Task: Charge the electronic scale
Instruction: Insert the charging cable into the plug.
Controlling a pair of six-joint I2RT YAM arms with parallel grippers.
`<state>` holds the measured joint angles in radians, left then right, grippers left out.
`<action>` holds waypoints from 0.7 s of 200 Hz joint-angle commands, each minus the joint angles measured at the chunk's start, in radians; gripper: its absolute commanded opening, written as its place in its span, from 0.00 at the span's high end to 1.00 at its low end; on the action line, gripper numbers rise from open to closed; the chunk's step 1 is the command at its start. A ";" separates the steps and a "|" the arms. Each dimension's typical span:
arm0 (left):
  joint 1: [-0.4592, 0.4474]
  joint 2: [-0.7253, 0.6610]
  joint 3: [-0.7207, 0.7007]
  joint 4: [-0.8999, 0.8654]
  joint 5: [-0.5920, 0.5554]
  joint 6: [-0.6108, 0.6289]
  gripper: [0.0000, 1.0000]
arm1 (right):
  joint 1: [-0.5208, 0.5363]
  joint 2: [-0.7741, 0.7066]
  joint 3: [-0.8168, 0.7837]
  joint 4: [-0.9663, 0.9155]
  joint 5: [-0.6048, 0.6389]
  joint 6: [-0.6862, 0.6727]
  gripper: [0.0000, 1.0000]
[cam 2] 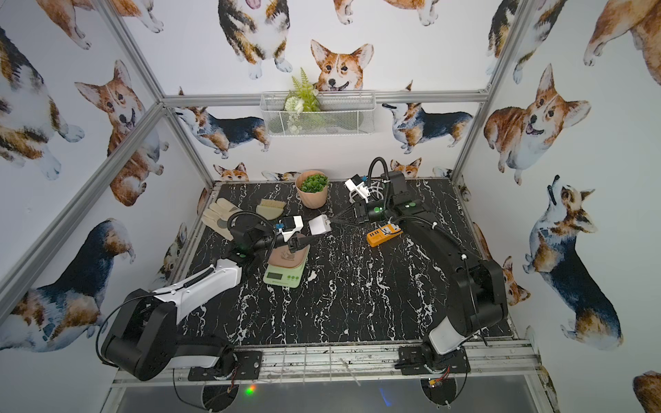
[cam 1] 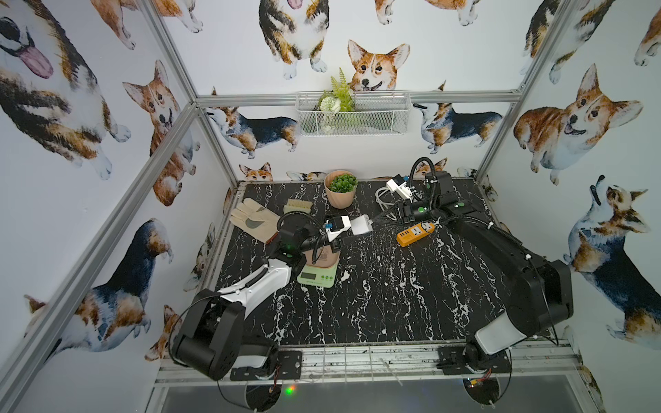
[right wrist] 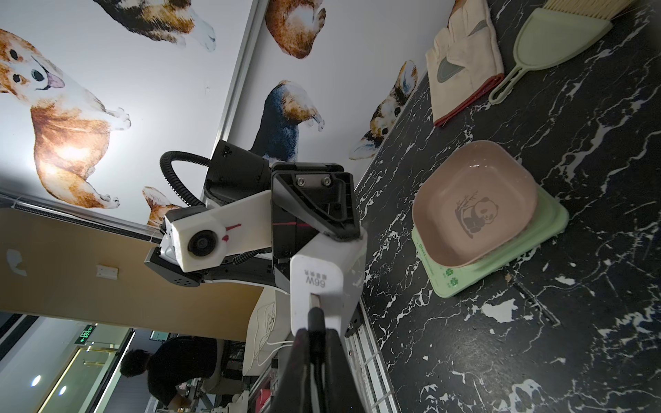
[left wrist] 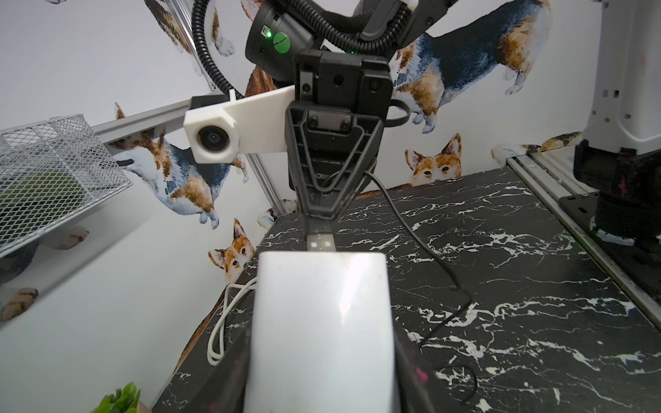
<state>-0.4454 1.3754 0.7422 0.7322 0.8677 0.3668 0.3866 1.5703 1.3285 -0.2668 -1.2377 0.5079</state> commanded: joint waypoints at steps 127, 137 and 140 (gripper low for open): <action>-0.037 0.003 0.058 -0.127 -0.102 0.096 1.00 | 0.033 0.029 0.076 -0.248 0.214 -0.122 1.00; -0.045 0.004 0.066 -0.153 -0.117 0.117 1.00 | 0.034 0.030 0.084 -0.265 0.231 -0.126 1.00; -0.047 0.004 0.068 -0.157 -0.120 0.121 1.00 | 0.036 0.031 0.086 -0.273 0.237 -0.128 1.00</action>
<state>-0.4709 1.3823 0.7799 0.5747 0.7692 0.4057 0.4080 1.5909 1.3952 -0.4438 -1.0698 0.4194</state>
